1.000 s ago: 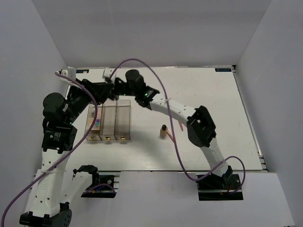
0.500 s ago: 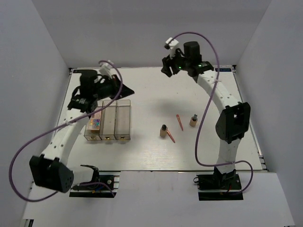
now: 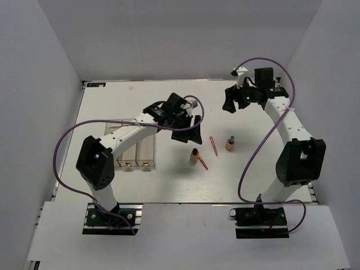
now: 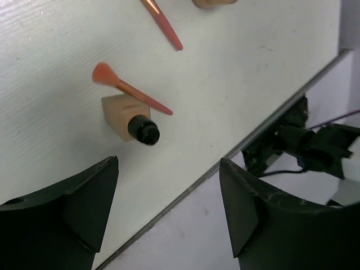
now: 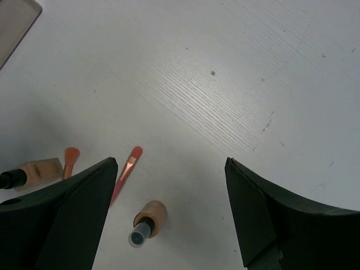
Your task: Organize the makeup
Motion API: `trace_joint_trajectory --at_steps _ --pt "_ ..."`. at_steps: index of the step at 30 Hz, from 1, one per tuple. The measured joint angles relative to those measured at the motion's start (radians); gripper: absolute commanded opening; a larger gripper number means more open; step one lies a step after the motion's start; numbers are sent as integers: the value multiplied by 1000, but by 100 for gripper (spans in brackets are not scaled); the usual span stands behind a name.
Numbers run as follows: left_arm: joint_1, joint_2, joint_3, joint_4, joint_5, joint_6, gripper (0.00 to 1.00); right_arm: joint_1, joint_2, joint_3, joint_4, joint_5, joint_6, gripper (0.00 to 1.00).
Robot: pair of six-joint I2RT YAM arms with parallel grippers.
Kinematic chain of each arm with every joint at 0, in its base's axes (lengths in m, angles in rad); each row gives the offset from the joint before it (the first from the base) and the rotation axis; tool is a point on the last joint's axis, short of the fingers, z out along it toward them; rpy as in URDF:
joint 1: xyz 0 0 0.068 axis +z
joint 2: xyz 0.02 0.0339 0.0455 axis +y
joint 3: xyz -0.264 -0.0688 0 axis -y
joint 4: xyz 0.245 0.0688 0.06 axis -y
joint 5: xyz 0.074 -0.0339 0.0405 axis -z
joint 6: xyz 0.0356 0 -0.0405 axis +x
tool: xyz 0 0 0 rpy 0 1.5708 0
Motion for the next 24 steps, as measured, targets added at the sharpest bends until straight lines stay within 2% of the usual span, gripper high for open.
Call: trace_joint_trajectory --at_steps 9,17,20,23,24 --pt "-126 150 109 -68 -223 -4 88 -83 -37 -73 0 -67 8 84" --pt "-189 306 177 -131 -344 -3 85 -118 -62 -124 22 -108 22 84" --pt "-200 330 179 -164 -385 -1 79 -127 -89 -162 38 -121 38 83" --pt "-202 336 182 -191 -416 -5 64 -132 -119 -197 47 -128 45 83" --pt "-202 337 184 -196 -423 -6 54 -132 -126 -205 47 -130 45 83"
